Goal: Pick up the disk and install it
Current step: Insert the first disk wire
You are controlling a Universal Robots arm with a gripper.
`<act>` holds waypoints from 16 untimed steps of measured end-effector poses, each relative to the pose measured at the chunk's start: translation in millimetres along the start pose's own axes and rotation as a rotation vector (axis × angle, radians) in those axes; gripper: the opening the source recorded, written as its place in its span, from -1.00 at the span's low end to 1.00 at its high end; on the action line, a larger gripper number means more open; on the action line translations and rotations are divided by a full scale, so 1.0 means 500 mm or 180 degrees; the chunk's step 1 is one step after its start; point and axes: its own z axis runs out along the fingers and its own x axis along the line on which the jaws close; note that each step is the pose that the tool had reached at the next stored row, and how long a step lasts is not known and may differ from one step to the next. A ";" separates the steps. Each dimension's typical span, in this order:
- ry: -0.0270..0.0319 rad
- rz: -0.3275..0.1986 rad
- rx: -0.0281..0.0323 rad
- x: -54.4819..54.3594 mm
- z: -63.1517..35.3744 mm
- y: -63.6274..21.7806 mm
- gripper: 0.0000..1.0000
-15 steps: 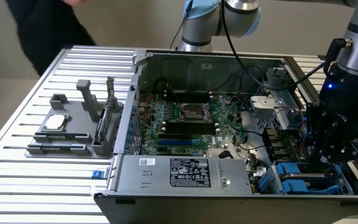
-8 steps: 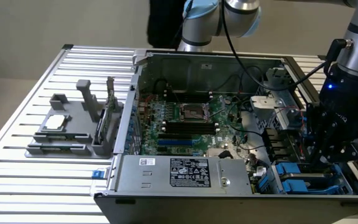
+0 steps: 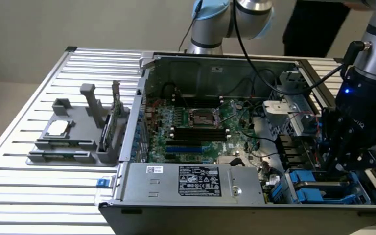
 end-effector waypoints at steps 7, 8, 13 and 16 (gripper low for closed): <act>0.0013 -0.0003 0.0022 -0.006 -0.032 0.002 -0.51; 0.0014 -0.0004 0.0025 -0.007 -0.035 0.003 -0.51; 0.0017 -0.0006 0.0037 -0.008 -0.040 0.003 -0.51; 0.0017 -0.0006 0.0037 -0.008 -0.041 0.003 -0.69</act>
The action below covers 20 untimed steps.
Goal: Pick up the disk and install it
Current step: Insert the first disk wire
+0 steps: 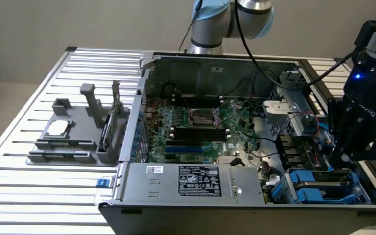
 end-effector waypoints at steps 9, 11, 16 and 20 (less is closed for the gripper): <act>0.0000 0.0000 0.0000 0.000 0.000 0.000 -0.79; 0.0000 0.0000 0.0000 0.000 0.000 0.000 -0.79; 0.0000 0.0000 0.0000 0.000 0.000 0.000 -0.79; 0.0000 0.0000 0.0000 0.000 0.000 0.000 -0.79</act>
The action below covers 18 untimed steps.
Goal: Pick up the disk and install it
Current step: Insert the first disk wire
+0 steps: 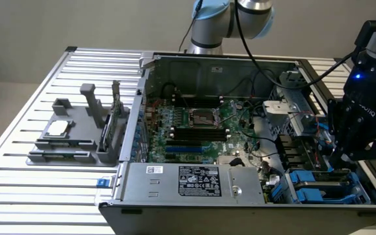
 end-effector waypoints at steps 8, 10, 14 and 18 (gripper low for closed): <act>0.0000 0.0000 0.0000 0.000 0.000 0.000 -0.79; 0.0000 0.0000 0.0000 0.000 0.000 0.000 -0.79; 0.0002 0.0000 0.0000 0.000 0.000 0.000 -0.79; 0.0011 0.0001 0.0002 -0.001 0.000 0.000 -0.79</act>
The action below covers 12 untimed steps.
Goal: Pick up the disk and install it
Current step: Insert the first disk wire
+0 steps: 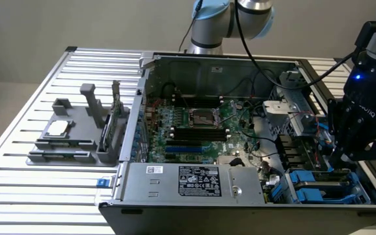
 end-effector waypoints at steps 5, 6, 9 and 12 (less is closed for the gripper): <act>0.0013 -0.0003 0.0000 0.000 0.000 0.001 -0.79; 0.0026 -0.0005 -0.0001 0.000 0.001 0.003 -0.79; 0.0053 -0.0006 0.0000 0.000 0.001 0.009 -0.79; 0.0055 -0.0007 0.0001 0.000 0.001 0.011 -0.79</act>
